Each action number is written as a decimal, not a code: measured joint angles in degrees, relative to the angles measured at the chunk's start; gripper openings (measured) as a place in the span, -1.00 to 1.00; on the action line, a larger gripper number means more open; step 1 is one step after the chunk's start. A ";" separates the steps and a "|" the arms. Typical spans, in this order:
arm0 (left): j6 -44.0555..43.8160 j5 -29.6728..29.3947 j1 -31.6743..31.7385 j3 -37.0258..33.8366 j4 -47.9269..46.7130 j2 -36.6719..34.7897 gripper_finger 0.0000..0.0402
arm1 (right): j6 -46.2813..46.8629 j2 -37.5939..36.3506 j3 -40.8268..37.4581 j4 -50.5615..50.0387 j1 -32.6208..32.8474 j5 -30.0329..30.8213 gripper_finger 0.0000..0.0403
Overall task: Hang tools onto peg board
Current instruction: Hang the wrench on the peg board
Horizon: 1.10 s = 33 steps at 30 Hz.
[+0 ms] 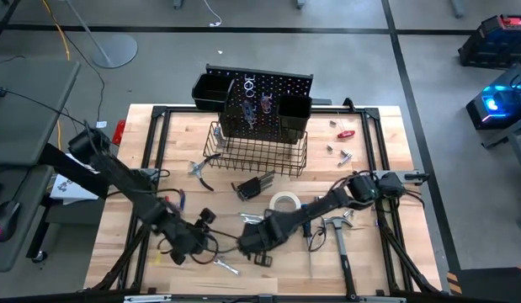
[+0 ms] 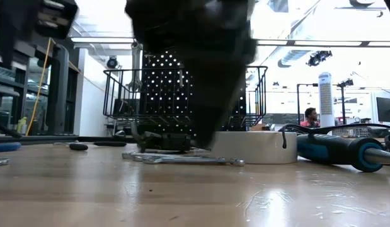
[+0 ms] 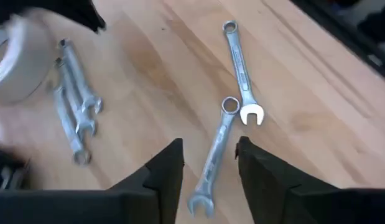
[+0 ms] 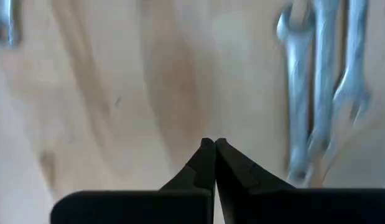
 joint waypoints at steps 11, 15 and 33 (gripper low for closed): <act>13.65 8.45 2.83 0.46 11.47 11.55 -0.09 | 28.90 -1.18 0.13 0.30 8.25 0.73 -1.00; 13.64 7.90 2.85 0.68 13.25 14.56 -0.13 | 35.01 -1.21 0.15 0.61 10.01 2.76 -1.00; -52.06 2.01 0.30 4.57 11.56 17.08 -1.00 | 38.24 -1.51 0.30 8.70 12.17 12.08 -1.00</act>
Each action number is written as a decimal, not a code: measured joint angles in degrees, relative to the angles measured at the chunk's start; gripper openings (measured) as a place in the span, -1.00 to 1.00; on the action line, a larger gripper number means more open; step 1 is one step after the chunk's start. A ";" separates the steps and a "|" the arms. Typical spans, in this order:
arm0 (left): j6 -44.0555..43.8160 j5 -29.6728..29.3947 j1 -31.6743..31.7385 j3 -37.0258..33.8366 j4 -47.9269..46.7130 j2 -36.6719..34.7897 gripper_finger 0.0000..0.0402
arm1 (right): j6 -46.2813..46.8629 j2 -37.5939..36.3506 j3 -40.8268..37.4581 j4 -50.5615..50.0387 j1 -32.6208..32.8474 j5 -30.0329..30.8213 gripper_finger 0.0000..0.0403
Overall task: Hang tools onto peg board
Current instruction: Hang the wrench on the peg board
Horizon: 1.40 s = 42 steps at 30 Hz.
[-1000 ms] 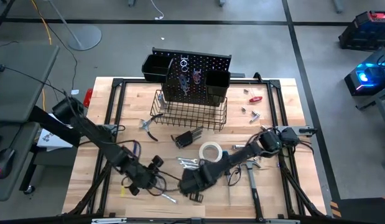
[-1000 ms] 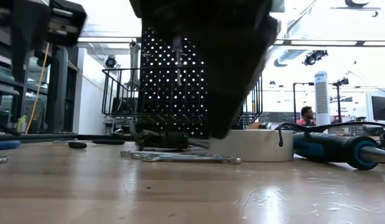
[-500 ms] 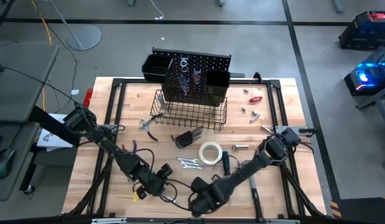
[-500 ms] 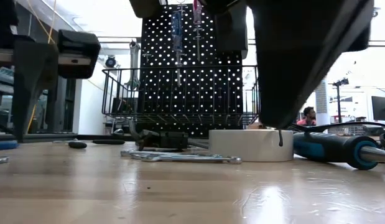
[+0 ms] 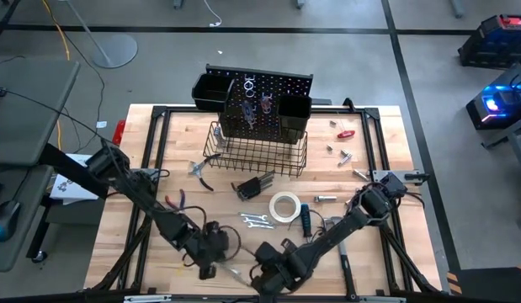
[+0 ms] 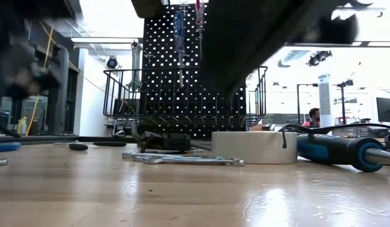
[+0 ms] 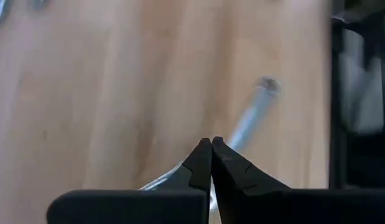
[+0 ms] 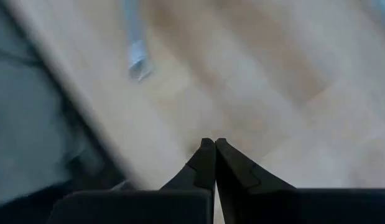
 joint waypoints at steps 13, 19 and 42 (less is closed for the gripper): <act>-31.44 -1.21 -3.17 0.31 1.54 0.14 -1.00 | -2.43 -0.03 -0.02 -2.05 0.10 1.31 -1.00; -36.91 -4.33 -3.69 0.31 -2.73 0.14 -1.00 | -2.28 -0.03 -0.02 -1.93 -0.53 2.53 -1.00; -44.93 -5.22 -3.71 0.31 -2.98 0.57 -1.00 | -2.26 -0.03 -0.02 -1.95 -1.56 2.88 -1.00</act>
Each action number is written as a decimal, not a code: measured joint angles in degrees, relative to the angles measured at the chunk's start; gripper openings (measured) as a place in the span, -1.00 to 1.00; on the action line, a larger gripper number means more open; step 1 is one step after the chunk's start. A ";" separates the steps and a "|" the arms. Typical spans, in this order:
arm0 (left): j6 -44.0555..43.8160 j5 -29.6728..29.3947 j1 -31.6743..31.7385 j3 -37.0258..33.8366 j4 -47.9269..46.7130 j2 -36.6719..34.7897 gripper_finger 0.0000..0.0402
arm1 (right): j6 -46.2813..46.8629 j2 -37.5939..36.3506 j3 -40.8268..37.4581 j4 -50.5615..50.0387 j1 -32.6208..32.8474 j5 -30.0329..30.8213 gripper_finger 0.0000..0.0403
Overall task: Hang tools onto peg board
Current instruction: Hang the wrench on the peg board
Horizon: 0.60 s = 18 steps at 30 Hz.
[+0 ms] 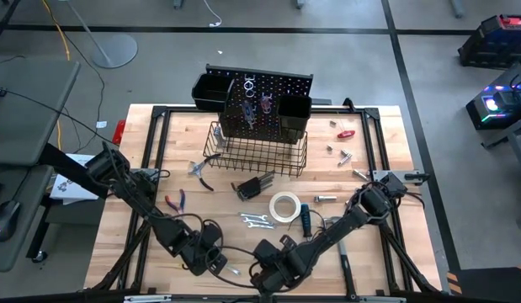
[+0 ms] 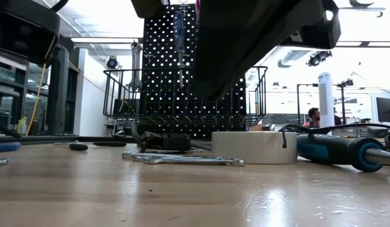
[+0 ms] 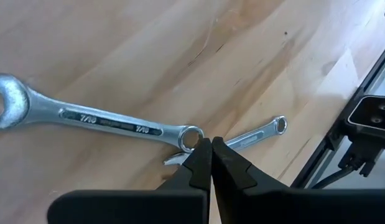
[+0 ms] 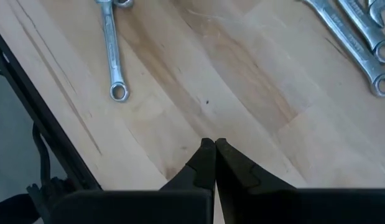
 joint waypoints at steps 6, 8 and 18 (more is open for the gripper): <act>-0.49 -0.44 -0.01 0.00 -0.01 0.91 -1.00 | 0.00 0.02 0.00 -0.02 -0.23 0.16 -1.00; -0.61 -0.07 0.02 0.00 0.86 2.22 -1.00 | 0.01 0.02 0.00 -0.04 -0.28 0.46 -1.00; -1.12 -0.12 0.04 0.03 2.15 4.22 -1.00 | 1.20 0.02 0.00 -0.04 -0.26 0.52 -1.00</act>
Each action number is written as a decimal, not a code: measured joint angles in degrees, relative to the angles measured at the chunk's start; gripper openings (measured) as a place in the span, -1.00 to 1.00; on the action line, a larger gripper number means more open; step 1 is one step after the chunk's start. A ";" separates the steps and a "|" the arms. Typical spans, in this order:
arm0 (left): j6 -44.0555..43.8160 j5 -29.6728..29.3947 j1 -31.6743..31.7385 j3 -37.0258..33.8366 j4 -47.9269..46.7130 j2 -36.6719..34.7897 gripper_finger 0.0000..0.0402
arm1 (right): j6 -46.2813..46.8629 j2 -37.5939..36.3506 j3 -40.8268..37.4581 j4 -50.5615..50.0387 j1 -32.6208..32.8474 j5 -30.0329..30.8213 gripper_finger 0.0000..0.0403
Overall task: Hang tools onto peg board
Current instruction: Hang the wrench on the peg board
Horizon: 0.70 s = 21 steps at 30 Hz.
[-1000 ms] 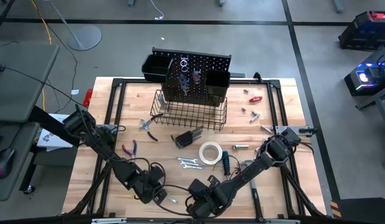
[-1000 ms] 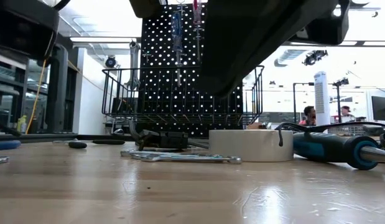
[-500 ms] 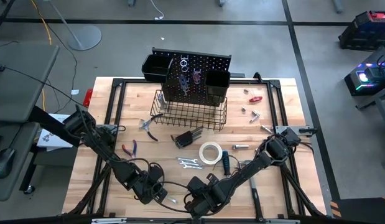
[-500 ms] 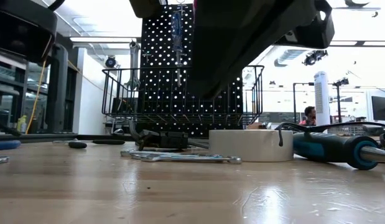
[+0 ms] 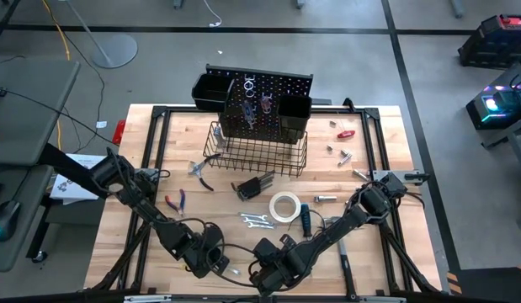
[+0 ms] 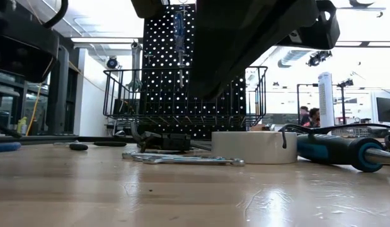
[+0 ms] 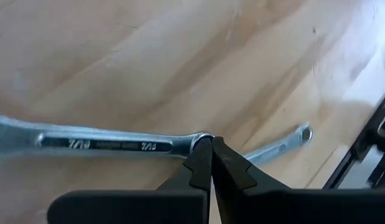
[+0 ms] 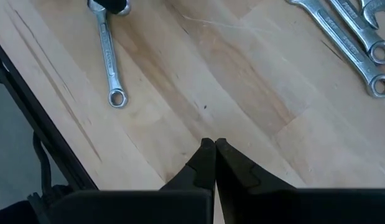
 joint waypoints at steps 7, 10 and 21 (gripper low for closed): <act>15.22 6.81 0.00 0.45 -13.08 -0.43 -1.00 | 0.28 0.00 0.00 -0.82 0.04 -0.04 -1.00; 22.55 7.01 0.00 0.52 -17.97 -0.58 -1.00 | 0.40 0.00 0.00 -0.66 0.04 -0.07 -1.00; 59.38 0.77 0.25 0.44 -24.85 -0.56 -1.00 | 0.50 0.02 0.00 7.48 -2.20 -0.64 -1.00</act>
